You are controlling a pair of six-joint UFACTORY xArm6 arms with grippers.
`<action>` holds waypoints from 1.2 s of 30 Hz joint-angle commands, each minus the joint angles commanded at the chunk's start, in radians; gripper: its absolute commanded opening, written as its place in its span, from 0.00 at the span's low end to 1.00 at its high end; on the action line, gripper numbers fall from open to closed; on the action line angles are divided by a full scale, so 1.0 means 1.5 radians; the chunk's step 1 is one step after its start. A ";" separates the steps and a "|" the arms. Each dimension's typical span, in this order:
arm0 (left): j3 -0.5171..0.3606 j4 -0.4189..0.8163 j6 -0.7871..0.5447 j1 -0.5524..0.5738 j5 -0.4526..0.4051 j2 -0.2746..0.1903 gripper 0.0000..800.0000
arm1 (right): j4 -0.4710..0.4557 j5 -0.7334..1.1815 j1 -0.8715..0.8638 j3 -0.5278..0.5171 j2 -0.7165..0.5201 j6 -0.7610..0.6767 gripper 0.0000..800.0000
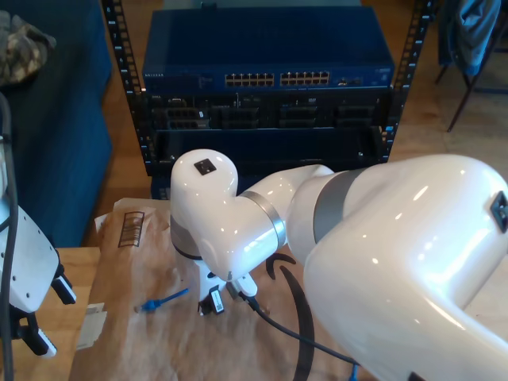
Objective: Grab the cable and plug it in
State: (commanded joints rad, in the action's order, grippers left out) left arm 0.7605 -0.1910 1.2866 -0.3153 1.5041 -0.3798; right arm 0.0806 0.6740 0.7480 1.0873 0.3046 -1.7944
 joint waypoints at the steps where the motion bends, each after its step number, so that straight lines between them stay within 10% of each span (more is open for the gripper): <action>1: 0.000 0.000 0.000 0.000 0.000 0.000 1.00 | 0.000 -0.003 0.000 0.000 0.000 0.001 0.68; 10: -0.001 0.000 -0.001 -0.001 0.000 -0.001 1.00 | -0.001 -0.024 0.000 0.000 0.002 -0.035 0.41; 16: -0.001 0.000 0.000 0.000 0.001 -0.001 1.00 | -0.003 -0.043 -0.001 -0.006 0.000 -0.036 0.03; 36: 0.066 -0.049 0.104 0.172 0.001 0.000 1.00 | 0.003 0.019 -0.153 -0.147 -0.231 -0.035 0.01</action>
State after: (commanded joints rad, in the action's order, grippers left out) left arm 0.8602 -0.2647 1.4431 -0.0575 1.5056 -0.3798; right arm 0.0852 0.7031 0.5178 0.8663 -0.0422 -1.8466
